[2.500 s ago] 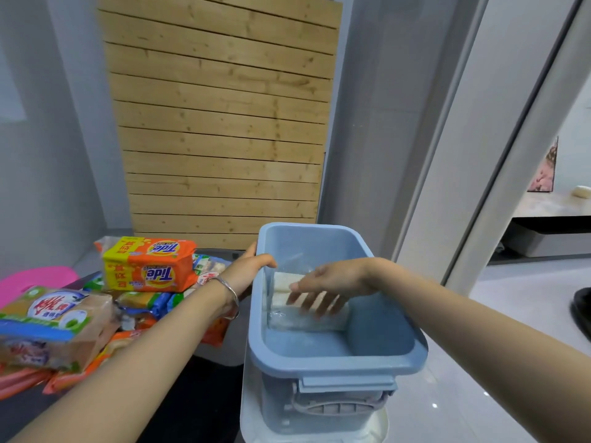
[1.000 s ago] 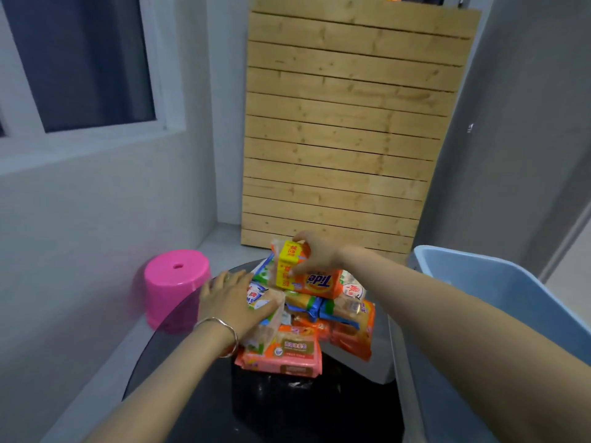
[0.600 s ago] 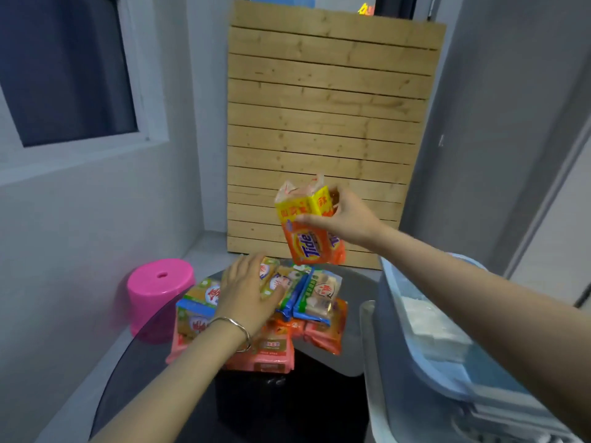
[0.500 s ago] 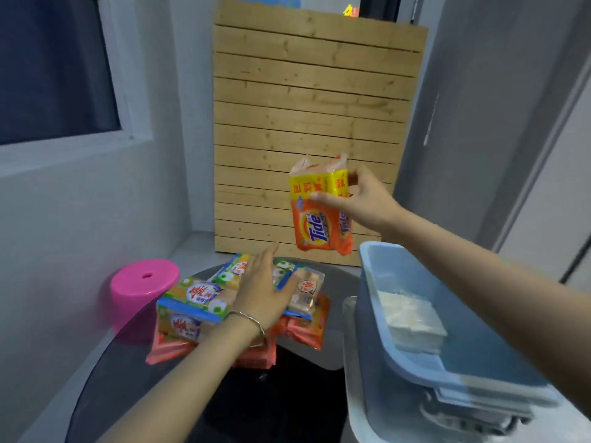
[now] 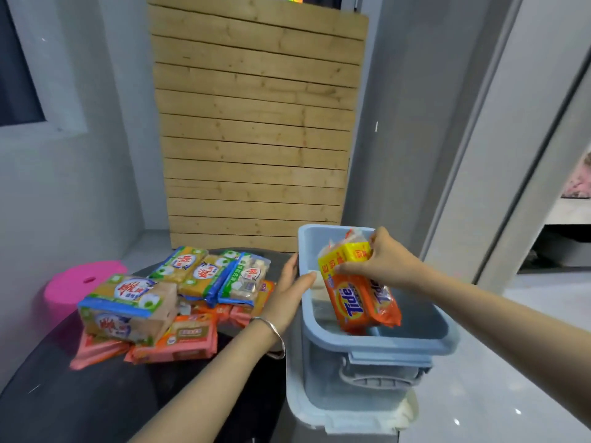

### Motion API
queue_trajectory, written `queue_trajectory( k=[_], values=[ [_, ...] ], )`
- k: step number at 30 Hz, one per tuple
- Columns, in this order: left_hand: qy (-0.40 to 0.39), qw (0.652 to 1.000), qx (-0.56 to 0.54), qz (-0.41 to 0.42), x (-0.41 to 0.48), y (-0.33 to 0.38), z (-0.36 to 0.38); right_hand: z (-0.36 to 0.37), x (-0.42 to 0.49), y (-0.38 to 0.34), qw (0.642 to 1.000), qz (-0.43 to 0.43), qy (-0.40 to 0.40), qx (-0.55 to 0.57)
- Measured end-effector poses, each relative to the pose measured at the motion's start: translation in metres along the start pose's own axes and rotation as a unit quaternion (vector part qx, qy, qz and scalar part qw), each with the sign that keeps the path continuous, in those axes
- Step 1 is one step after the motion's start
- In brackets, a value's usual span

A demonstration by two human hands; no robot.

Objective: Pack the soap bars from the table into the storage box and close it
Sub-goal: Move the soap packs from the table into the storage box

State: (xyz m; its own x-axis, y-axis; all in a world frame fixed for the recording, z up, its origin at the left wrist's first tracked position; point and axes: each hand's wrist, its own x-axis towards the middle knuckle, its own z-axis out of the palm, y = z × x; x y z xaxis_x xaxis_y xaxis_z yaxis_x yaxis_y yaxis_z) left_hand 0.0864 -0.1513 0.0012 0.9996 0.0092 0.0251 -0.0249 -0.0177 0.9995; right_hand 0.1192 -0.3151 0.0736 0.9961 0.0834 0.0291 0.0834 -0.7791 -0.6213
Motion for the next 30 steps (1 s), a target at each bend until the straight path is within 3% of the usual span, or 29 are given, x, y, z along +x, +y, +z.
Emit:
queue_trajectory(
  k=[6,10,18,21,24,27,30],
  values=[
    [-0.008,1.0,0.009,0.009,-0.004,0.003,0.0,0.037,-0.005,0.009,0.989,0.04,-0.121,-0.07],
    [-0.01,1.0,0.007,0.009,-0.001,-0.001,0.0,0.049,-0.008,0.008,0.982,0.061,-0.157,-0.089],
    [-0.015,1.0,0.0,0.009,-0.003,0.001,-0.001,0.044,-0.003,0.017,0.956,0.149,-0.25,0.047],
    [-0.013,1.0,0.0,0.014,-0.005,0.002,0.001,0.04,-0.005,0.016,0.952,0.143,-0.268,0.038],
    [-0.012,1.0,0.019,0.017,-0.009,0.002,-0.006,0.036,-0.005,0.01,0.974,0.067,-0.213,-0.042],
    [0.002,0.997,0.063,0.033,-0.013,0.001,-0.031,0.023,-0.002,-0.008,0.977,-0.124,-0.048,-0.17],
    [0.055,0.982,0.166,0.073,-0.021,0.004,-0.07,0.012,-0.004,-0.047,0.972,-0.218,0.0,-0.082]
  ],
)
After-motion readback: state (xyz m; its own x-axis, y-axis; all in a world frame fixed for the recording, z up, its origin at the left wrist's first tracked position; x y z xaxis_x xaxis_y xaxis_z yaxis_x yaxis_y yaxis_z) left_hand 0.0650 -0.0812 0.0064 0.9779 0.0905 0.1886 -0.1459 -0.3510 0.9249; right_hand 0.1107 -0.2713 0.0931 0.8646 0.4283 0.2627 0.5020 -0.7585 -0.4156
